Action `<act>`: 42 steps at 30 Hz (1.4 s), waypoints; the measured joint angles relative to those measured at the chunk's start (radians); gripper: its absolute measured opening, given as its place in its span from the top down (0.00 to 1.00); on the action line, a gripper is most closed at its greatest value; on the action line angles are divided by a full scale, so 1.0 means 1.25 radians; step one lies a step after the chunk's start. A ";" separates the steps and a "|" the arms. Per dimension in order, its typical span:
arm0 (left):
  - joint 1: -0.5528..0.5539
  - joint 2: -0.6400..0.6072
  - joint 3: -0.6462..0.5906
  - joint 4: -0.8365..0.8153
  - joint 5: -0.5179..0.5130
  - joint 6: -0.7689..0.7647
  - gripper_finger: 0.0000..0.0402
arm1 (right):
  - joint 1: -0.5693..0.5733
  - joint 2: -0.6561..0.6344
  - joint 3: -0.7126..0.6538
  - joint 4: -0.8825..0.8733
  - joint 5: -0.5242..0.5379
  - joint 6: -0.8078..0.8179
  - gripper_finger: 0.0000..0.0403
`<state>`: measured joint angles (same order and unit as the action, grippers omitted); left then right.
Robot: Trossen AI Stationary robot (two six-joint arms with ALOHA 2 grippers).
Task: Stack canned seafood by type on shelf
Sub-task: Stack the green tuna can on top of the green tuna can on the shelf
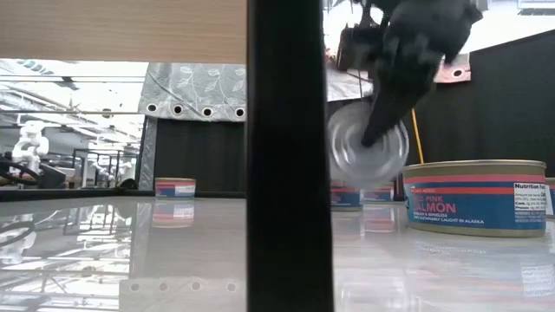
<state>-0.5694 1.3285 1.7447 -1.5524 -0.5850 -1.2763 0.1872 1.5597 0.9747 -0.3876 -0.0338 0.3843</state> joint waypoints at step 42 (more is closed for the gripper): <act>-0.097 0.013 0.000 0.530 -0.191 0.490 0.17 | 0.044 0.174 0.806 0.110 0.047 -0.205 0.68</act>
<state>-0.6903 1.3449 1.7451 -0.8903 -0.8232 -0.6642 0.2417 1.7771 1.9816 -0.2497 0.0246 0.1276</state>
